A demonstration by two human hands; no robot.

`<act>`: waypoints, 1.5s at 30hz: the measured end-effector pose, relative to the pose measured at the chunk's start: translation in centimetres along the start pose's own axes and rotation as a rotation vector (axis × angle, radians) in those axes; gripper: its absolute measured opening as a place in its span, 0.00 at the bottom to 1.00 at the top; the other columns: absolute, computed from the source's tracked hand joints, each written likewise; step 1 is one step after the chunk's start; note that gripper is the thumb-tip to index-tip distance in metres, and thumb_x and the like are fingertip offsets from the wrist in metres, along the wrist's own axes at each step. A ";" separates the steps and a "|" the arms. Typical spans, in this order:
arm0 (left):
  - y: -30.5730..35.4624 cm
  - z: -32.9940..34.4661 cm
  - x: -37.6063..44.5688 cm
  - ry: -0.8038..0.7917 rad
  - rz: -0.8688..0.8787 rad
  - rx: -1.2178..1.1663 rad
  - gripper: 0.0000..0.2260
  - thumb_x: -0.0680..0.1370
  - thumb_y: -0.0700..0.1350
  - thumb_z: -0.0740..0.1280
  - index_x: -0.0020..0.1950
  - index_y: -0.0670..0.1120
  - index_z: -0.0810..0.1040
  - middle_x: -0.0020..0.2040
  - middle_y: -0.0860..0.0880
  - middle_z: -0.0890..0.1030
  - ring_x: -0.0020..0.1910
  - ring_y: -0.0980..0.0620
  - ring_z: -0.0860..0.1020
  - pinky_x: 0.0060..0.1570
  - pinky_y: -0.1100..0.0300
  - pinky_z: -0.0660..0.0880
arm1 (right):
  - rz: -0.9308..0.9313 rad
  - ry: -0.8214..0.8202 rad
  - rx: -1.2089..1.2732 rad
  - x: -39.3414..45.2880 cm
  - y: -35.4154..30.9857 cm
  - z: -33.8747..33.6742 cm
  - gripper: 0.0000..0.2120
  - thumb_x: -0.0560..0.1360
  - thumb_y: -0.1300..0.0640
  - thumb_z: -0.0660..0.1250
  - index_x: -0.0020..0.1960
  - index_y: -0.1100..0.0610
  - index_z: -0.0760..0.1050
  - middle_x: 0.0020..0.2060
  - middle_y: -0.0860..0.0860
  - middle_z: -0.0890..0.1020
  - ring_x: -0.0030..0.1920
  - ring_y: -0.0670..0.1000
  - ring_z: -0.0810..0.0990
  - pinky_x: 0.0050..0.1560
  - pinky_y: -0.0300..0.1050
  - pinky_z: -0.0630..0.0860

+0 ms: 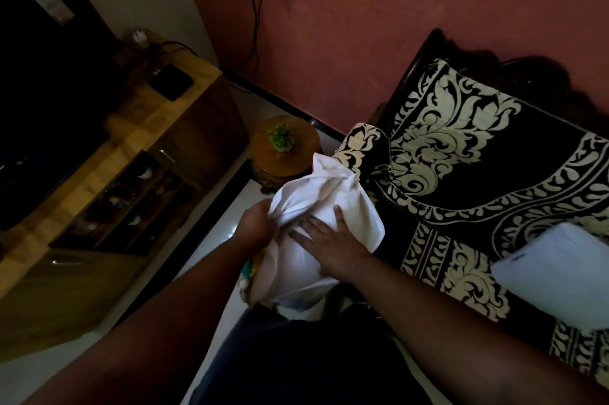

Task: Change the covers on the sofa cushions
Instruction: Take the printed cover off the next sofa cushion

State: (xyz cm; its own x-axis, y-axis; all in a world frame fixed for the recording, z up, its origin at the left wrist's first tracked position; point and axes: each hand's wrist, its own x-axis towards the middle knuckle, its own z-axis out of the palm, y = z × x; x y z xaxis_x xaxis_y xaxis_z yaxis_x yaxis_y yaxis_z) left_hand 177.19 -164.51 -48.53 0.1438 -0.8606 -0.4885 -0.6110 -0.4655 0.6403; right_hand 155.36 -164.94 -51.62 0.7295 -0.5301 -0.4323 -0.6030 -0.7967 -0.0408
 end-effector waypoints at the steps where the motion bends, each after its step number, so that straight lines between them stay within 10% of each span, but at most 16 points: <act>1: -0.2 0.1 0.0 0.039 -0.007 -0.004 0.17 0.72 0.45 0.69 0.61 0.45 0.80 0.57 0.44 0.83 0.58 0.43 0.80 0.51 0.59 0.71 | 0.060 0.001 -0.038 0.0 -0.1 0.1 0.47 0.67 0.45 0.75 0.81 0.49 0.59 0.76 0.54 0.67 0.76 0.56 0.65 0.70 0.81 0.51; 4: -0.4 0.0 -0.4 0.105 0.050 0.151 0.19 0.74 0.44 0.71 0.65 0.49 0.76 0.59 0.47 0.82 0.58 0.45 0.80 0.50 0.58 0.72 | 0.128 0.028 -0.115 0.4 0.5 0.3 0.38 0.65 0.44 0.75 0.73 0.52 0.72 0.67 0.53 0.76 0.70 0.59 0.72 0.70 0.78 0.57; 11: 1.0 -0.1 -4.0 -0.288 0.048 0.810 0.47 0.73 0.55 0.73 0.82 0.57 0.44 0.77 0.48 0.63 0.72 0.41 0.68 0.61 0.37 0.71 | 0.027 0.076 -0.139 0.5 2.7 0.0 0.18 0.74 0.52 0.58 0.60 0.49 0.80 0.54 0.50 0.83 0.60 0.57 0.78 0.70 0.64 0.63; 18: -0.7 -4.9 -2.4 0.032 -0.024 0.701 0.15 0.79 0.49 0.63 0.66 0.52 0.74 0.59 0.45 0.81 0.57 0.42 0.81 0.52 0.51 0.79 | -0.113 0.221 0.019 -1.1 3.4 -2.0 0.12 0.66 0.47 0.69 0.50 0.44 0.80 0.43 0.43 0.83 0.50 0.53 0.79 0.61 0.54 0.65; 27: 1.1 -6.6 -1.0 0.208 0.085 0.651 0.09 0.78 0.51 0.65 0.56 0.50 0.77 0.52 0.46 0.84 0.52 0.41 0.83 0.46 0.52 0.79 | 0.009 0.588 0.390 -4.4 6.4 -9.7 0.21 0.63 0.45 0.70 0.56 0.46 0.79 0.46 0.48 0.85 0.49 0.54 0.82 0.50 0.51 0.77; 31: 3.1 -7.6 0.6 0.337 0.095 0.096 0.19 0.77 0.60 0.66 0.60 0.48 0.78 0.55 0.45 0.83 0.54 0.42 0.81 0.52 0.49 0.77 | 0.346 0.691 0.697 -5.7 7.9 -12.6 0.21 0.68 0.44 0.78 0.58 0.38 0.77 0.47 0.33 0.79 0.52 0.30 0.73 0.58 0.22 0.63; 36: 7.0 -3.3 -0.8 0.329 0.233 0.041 0.35 0.75 0.67 0.66 0.73 0.44 0.69 0.70 0.44 0.71 0.69 0.46 0.70 0.67 0.53 0.68 | 0.676 0.835 1.247 -3.9 10.2 -13.0 0.36 0.61 0.37 0.80 0.65 0.51 0.79 0.54 0.45 0.85 0.57 0.45 0.82 0.58 0.47 0.79; 45: 14.1 1.0 -4.9 0.255 0.390 0.349 0.26 0.69 0.75 0.62 0.41 0.52 0.66 0.43 0.54 0.73 0.45 0.50 0.75 0.44 0.51 0.74 | 0.999 1.206 1.709 -1.9 10.3 -16.3 0.27 0.66 0.45 0.81 0.60 0.55 0.80 0.53 0.50 0.85 0.55 0.53 0.83 0.62 0.55 0.79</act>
State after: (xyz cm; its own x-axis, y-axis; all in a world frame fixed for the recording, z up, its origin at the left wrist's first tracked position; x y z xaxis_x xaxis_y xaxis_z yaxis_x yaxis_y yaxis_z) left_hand 167.05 -166.68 -37.69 0.0128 -0.9975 -0.0702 -0.8708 -0.0456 0.4896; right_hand 153.02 -176.91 -36.50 -0.4579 -0.8448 -0.2769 0.0790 0.2715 -0.9592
